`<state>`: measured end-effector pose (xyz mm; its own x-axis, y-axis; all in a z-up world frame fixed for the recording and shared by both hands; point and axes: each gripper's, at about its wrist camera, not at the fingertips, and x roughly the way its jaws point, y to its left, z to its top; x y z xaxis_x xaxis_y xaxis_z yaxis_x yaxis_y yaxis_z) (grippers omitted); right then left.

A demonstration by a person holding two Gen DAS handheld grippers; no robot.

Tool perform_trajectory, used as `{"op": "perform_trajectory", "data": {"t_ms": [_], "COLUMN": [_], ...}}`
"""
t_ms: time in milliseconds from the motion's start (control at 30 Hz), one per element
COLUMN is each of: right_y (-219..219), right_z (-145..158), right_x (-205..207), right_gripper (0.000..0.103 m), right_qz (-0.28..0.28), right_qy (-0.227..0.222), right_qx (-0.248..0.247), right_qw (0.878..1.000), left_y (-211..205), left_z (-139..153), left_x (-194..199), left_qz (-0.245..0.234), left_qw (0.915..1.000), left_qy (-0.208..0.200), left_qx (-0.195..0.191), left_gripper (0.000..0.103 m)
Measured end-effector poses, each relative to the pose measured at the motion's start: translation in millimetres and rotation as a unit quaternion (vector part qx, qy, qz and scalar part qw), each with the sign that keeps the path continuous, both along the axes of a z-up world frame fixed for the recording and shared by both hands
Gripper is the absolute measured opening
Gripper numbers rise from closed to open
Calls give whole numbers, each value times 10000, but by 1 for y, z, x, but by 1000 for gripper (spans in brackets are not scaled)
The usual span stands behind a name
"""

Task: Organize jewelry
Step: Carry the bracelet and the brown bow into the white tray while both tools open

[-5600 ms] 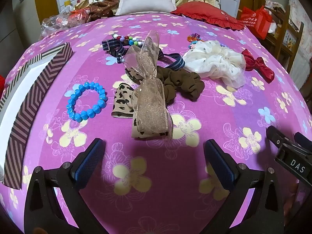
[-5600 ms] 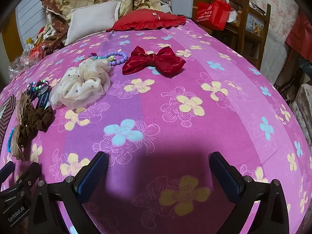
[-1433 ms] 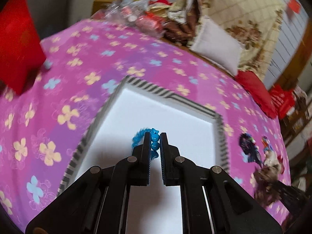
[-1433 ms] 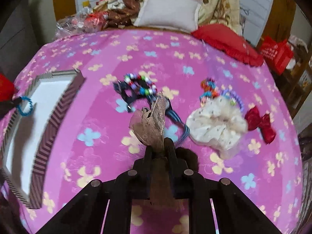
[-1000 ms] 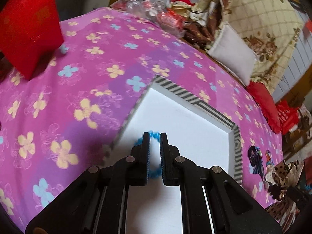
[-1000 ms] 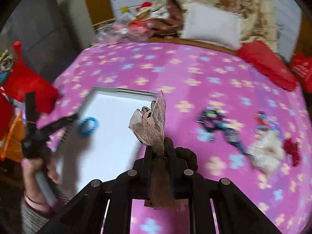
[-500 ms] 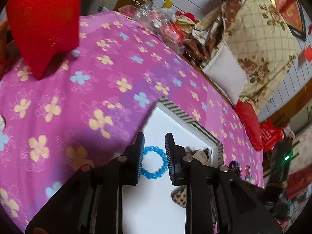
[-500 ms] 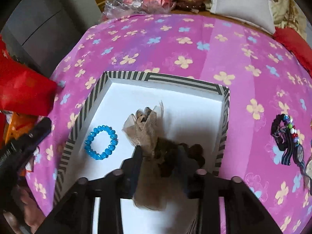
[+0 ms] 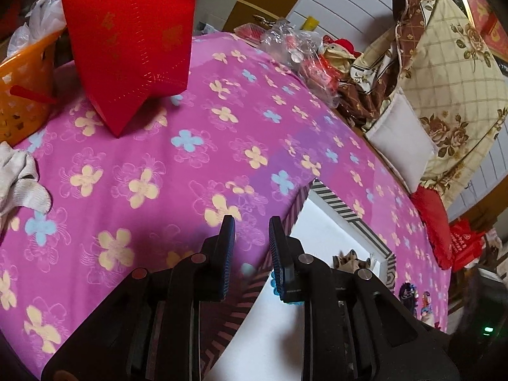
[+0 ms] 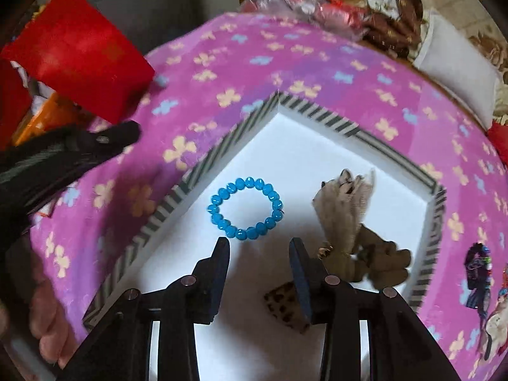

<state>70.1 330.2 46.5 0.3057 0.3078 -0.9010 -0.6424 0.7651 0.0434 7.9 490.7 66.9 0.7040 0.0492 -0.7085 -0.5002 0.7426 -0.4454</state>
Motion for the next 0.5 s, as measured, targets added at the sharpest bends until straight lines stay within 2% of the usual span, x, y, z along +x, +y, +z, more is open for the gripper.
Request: {"op": "perform_trajectory", "data": {"t_ms": [100, 333, 500], "right_y": [7, 39, 64], "right_z": [-15, -30, -25], "right_x": [11, 38, 61], "right_gripper": [37, 37, 37], "right_qz": [-113, -169, -196], "right_qy": [85, -100, -516], "right_qx": [-158, -549, -896], "right_qw": [9998, 9983, 9944], "left_y": [0, 4, 4], "left_z": [-3, -9, -9], "left_x": [2, 6, 6], "left_qz": [-23, -28, -49], "left_qw": [10000, 9998, 9997], "left_qy": [38, 93, 114], "left_qx": [-26, -187, -188], "left_gripper": [20, 20, 20]}}
